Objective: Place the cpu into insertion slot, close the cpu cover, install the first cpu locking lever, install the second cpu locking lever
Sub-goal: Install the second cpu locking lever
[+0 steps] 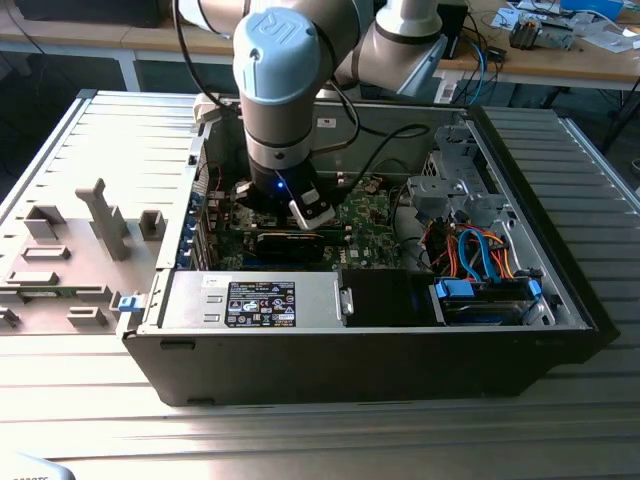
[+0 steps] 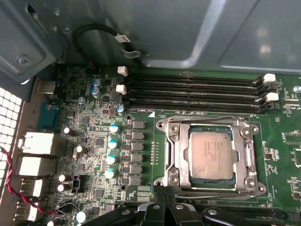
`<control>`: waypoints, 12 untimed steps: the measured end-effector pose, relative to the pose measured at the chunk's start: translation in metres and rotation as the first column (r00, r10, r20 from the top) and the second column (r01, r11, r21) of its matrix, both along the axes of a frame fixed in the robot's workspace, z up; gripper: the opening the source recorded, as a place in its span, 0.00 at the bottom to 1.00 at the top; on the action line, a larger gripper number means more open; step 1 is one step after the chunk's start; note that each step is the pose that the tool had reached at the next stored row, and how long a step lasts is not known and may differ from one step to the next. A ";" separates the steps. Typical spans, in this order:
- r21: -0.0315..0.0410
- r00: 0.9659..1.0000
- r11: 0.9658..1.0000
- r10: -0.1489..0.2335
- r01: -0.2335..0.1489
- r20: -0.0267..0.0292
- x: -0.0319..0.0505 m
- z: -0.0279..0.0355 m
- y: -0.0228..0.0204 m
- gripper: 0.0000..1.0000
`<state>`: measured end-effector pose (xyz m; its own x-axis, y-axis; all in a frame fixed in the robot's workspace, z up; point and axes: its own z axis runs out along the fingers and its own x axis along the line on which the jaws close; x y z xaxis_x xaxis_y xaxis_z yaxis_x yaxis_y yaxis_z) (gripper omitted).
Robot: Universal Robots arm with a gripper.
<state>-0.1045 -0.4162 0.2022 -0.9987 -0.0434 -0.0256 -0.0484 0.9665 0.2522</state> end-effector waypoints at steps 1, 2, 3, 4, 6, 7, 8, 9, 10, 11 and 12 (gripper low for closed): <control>0.003 1.000 1.000 0.001 -0.001 0.000 -0.0002 -0.0004 0.0003 0.11; 0.006 1.000 1.000 0.001 -0.001 0.000 -0.0004 -0.0008 0.0007 0.11; 0.009 1.000 1.000 0.002 -0.002 0.000 -0.0006 -0.0012 0.0013 0.11; 0.011 1.000 1.000 0.003 -0.003 0.000 -0.0007 -0.0016 0.0018 0.11; 0.019 1.000 1.000 0.005 -0.005 0.000 -0.0012 -0.0033 0.0030 0.11; 0.021 1.000 1.000 0.007 -0.007 0.000 -0.0012 -0.0042 0.0033 0.11; 0.022 1.000 1.000 0.008 -0.008 0.000 -0.0013 -0.0047 0.0034 0.11; 0.024 1.000 1.000 0.009 -0.009 0.000 -0.0014 -0.0051 0.0035 0.11; 0.025 1.000 1.000 0.009 -0.009 0.000 -0.0015 -0.0055 0.0035 0.11; 0.025 1.000 1.000 0.010 -0.010 0.000 -0.0015 -0.0055 0.0035 0.11; 0.025 1.000 1.000 0.010 -0.010 0.000 -0.0016 -0.0056 0.0034 0.11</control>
